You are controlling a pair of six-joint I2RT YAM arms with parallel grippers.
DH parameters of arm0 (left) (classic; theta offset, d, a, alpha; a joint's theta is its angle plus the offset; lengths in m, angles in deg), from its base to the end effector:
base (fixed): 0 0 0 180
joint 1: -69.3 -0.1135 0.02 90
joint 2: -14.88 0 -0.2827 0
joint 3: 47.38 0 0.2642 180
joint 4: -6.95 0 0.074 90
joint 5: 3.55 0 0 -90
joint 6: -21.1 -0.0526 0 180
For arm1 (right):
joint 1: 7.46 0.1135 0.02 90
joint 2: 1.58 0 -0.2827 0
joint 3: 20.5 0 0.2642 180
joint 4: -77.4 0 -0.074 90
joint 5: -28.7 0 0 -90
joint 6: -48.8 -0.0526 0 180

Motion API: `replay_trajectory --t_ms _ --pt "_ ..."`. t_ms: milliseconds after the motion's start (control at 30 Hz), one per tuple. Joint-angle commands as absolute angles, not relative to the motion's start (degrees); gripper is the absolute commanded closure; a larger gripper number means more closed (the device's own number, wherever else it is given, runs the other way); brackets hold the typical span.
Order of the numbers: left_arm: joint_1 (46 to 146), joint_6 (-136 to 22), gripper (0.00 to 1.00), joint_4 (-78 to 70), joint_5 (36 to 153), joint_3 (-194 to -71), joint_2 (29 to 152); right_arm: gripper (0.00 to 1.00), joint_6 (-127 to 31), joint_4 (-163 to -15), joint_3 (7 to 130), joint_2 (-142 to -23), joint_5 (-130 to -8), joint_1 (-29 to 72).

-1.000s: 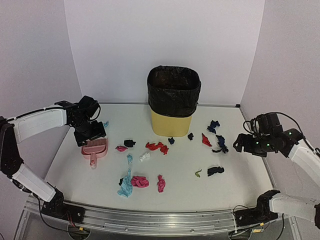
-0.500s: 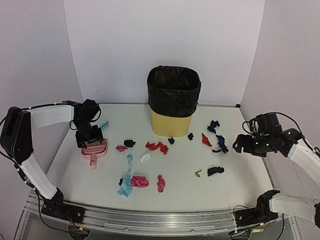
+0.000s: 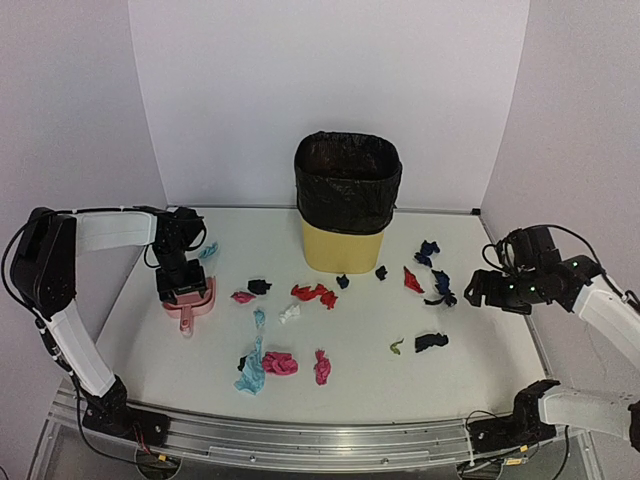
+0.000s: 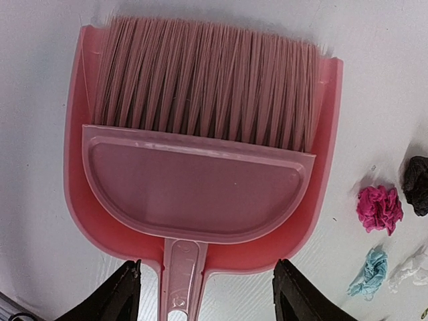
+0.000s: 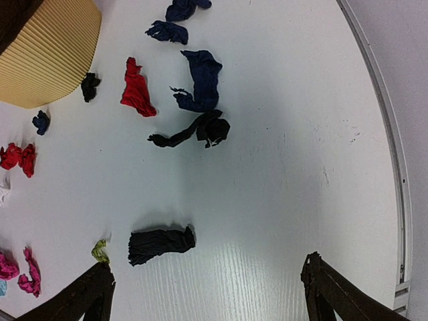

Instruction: Sweep away the paper scraps from the table

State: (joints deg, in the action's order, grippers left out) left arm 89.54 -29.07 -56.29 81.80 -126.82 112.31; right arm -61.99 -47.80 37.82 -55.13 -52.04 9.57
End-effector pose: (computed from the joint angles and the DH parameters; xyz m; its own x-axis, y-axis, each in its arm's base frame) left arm 0.3084 -0.1092 0.1873 -0.9255 -0.3392 -0.1684 -0.3380 0.9404 -0.0361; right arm 0.1901 0.0494 0.2664 -0.7526 0.1359 -0.6443 0.0823 0.9902 0.1127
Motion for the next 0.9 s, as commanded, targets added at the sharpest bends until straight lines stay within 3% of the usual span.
replay_trajectory --t_ms 0,367,867 --pt "89.3 -29.9 0.33 -58.1 81.1 -126.5 112.1 0.04 -61.4 -48.2 37.6 -55.4 -51.9 9.4" --pt "89.3 -30.3 0.40 -57.4 80.8 -126.1 113.2 0.04 -61.6 -48.2 37.3 -54.9 -52.2 9.4" --pt "89.3 -31.4 0.40 -56.5 78.9 -126.5 115.7 0.04 -61.5 -48.2 37.4 -55.0 -52.4 9.4"
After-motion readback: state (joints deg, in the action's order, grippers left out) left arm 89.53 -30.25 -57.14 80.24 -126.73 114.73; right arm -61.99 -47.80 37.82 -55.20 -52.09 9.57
